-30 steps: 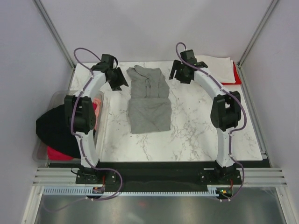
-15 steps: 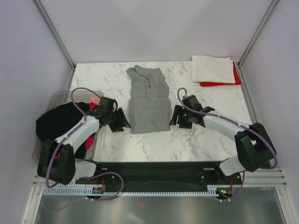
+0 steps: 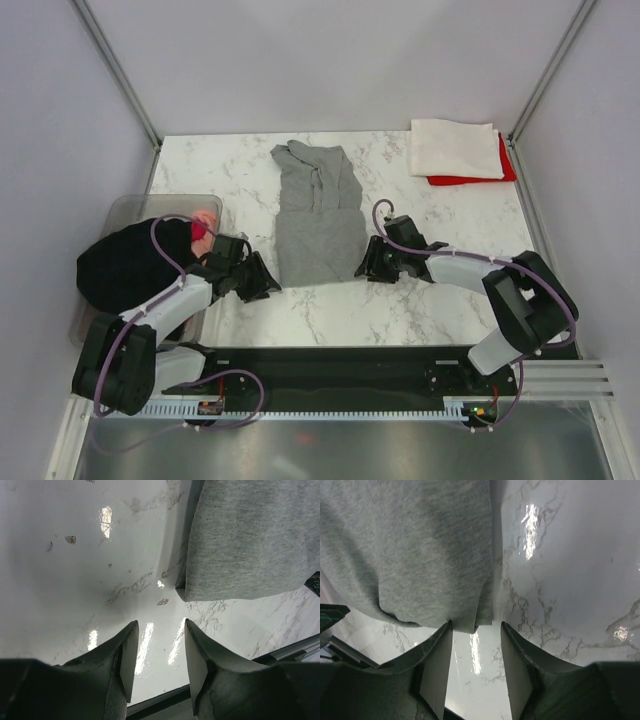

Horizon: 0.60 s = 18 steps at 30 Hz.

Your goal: Fold and stack the t-shirts

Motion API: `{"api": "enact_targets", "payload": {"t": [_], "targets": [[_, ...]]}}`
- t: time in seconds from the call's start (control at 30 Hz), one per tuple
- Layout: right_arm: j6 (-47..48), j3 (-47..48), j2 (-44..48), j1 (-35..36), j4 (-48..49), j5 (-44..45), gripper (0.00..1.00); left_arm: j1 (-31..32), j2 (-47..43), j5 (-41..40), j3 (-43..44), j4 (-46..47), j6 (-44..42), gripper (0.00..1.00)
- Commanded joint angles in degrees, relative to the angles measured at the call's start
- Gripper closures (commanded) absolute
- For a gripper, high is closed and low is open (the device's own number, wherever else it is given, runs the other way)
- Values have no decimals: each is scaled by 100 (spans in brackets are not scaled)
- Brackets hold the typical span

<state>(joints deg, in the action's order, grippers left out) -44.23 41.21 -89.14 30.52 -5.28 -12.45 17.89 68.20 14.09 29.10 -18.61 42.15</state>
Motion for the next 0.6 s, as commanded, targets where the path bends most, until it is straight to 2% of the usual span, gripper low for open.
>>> {"api": "enact_targets", "payload": {"t": [0.0, 0.1, 0.33, 0.57], "targets": [[-51, -60, -217, 6, 483, -56, 50, 57, 148, 94, -132, 674, 267, 51], [-60, -122, -305, 6, 484, -39, 54, 92, 289, 112, -238, 973, 381, 53], [-86, -236, -463, -3, 747, -29, 78, 215, 606, 208, -335, 1570, 513, 54], [-121, -315, -586, -11, 941, -153, 87, 329, 905, 85, -396, 1844, 566, 58]]}}
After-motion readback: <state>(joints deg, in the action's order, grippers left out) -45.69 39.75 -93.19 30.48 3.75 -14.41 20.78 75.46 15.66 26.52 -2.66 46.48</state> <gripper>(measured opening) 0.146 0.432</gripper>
